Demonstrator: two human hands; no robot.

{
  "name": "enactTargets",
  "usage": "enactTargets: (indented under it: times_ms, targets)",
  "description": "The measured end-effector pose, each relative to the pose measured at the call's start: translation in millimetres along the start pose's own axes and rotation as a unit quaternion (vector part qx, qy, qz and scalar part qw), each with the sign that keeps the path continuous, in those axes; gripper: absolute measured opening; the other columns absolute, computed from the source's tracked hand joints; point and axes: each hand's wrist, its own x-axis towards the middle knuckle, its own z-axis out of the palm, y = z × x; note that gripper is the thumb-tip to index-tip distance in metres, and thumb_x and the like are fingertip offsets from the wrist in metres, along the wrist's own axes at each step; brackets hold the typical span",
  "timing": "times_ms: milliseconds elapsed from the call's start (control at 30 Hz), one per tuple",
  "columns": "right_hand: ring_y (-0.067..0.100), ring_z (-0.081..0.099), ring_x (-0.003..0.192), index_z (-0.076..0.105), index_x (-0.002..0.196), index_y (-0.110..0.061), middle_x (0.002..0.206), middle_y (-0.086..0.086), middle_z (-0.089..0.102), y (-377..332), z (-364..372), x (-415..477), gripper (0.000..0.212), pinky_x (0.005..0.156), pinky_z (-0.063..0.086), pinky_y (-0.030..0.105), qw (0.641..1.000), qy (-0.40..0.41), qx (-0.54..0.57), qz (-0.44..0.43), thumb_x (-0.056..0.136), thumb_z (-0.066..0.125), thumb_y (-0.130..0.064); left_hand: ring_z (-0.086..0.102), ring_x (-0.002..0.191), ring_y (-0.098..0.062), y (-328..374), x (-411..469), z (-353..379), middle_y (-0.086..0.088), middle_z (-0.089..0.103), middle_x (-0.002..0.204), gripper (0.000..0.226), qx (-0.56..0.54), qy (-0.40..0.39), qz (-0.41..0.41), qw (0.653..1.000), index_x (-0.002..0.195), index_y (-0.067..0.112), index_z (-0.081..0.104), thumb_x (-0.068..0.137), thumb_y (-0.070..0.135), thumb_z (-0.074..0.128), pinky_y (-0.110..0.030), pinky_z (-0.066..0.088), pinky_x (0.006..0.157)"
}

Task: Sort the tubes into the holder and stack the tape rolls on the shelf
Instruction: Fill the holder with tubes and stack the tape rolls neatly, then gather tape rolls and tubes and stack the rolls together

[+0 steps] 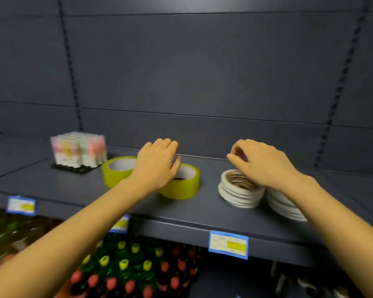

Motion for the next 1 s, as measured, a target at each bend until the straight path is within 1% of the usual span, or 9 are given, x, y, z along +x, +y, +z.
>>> enactTargets:
  times_ms: [100, 200, 300, 433, 567, 667, 733, 900, 1000]
  targets:
    - [0.02, 0.053, 0.106, 0.053, 0.113, -0.026, 0.116, -0.006, 0.056, -58, 21, 21, 0.026, 0.076, 0.037, 0.031, 0.994, -0.006, 0.047, -0.1, 0.094, 0.043, -0.042, 0.05, 0.103, -0.025, -45, -36, -19, -0.004, 0.057, 0.108, 0.029, 0.031, -0.02, -0.065, 0.997, 0.108, 0.014, 0.05, 0.096, 0.035, 0.036, -0.033, 0.033, 0.081]
    - [0.019, 0.051, 0.111, 0.051, 0.118, -0.026, 0.119, -0.005, 0.055, -123, 45, 35, 0.027, 0.081, 0.041, 0.031, 0.979, -0.021, 0.09, -0.184, 0.095, 0.044, -0.037, 0.051, 0.107, -0.025, -94, -83, -40, -0.004, 0.059, 0.11, 0.031, 0.07, -0.044, -0.141, 0.987, 0.107, 0.014, 0.052, 0.095, 0.039, 0.038, -0.034, 0.034, 0.084]
    - [0.021, 0.049, 0.116, 0.049, 0.123, -0.024, 0.126, -0.003, 0.053, -186, 65, 44, 0.03, 0.087, 0.043, 0.035, 0.963, -0.057, 0.129, -0.23, 0.095, 0.044, -0.034, 0.05, 0.11, -0.023, -139, -131, -58, -0.003, 0.057, 0.115, 0.033, 0.11, -0.075, -0.193, 0.972, 0.113, 0.015, 0.05, 0.095, 0.04, 0.038, -0.034, 0.035, 0.086]
    - [0.025, 0.045, 0.122, 0.044, 0.13, -0.019, 0.133, 0.002, 0.049, -262, 85, 51, 0.039, 0.089, 0.043, 0.037, 0.948, -0.076, 0.118, -0.286, 0.095, 0.044, -0.038, 0.051, 0.109, -0.021, -191, -181, -79, -0.002, 0.056, 0.115, 0.037, 0.138, -0.081, -0.242, 0.957, 0.117, 0.017, 0.05, 0.094, 0.043, 0.038, -0.032, 0.037, 0.087]
    - [0.023, 0.046, 0.122, 0.046, 0.129, -0.021, 0.135, 0.0, 0.049, -331, 99, 59, 0.039, 0.083, 0.041, 0.033, 0.941, -0.079, 0.146, -0.295, 0.094, 0.047, -0.038, 0.051, 0.107, -0.021, -241, -215, -95, -0.002, 0.057, 0.112, 0.035, 0.159, -0.087, -0.252, 0.951, 0.112, 0.017, 0.051, 0.093, 0.044, 0.038, -0.032, 0.038, 0.086]
    - [0.021, 0.046, 0.122, 0.045, 0.131, -0.021, 0.135, -0.001, 0.049, -386, 108, 66, 0.039, 0.092, 0.046, 0.037, 0.932, -0.09, 0.16, -0.312, 0.095, 0.046, -0.036, 0.052, 0.106, -0.021, -284, -238, -107, -0.002, 0.057, 0.112, 0.034, 0.167, -0.093, -0.253, 0.948, 0.111, 0.017, 0.051, 0.093, 0.043, 0.039, -0.032, 0.039, 0.086]
    - [0.021, 0.046, 0.123, 0.044, 0.132, -0.021, 0.135, -0.001, 0.048, -422, 115, 71, 0.039, 0.093, 0.046, 0.039, 0.931, -0.096, 0.16, -0.314, 0.096, 0.045, -0.036, 0.052, 0.106, -0.022, -314, -254, -114, -0.002, 0.057, 0.112, 0.033, 0.172, -0.098, -0.251, 0.947, 0.11, 0.017, 0.05, 0.093, 0.043, 0.039, -0.033, 0.038, 0.086]
    - [0.018, 0.047, 0.121, 0.044, 0.132, -0.025, 0.135, -0.004, 0.048, -505, 134, 80, 0.038, 0.088, 0.045, 0.037, 0.93, -0.109, 0.171, -0.307, 0.096, 0.045, -0.038, 0.052, 0.106, -0.021, -385, -288, -124, -0.003, 0.058, 0.11, 0.032, 0.179, -0.102, -0.266, 0.942, 0.107, 0.017, 0.05, 0.093, 0.044, 0.039, -0.032, 0.038, 0.085]
    - [0.017, 0.047, 0.121, 0.044, 0.131, -0.026, 0.135, -0.006, 0.048, -544, 142, 89, 0.038, 0.086, 0.045, 0.035, 0.929, -0.106, 0.177, -0.308, 0.095, 0.045, -0.039, 0.052, 0.104, -0.019, -422, -300, -124, -0.001, 0.058, 0.109, 0.034, 0.169, -0.104, -0.275, 0.941, 0.111, 0.017, 0.05, 0.094, 0.044, 0.038, -0.029, 0.037, 0.084]
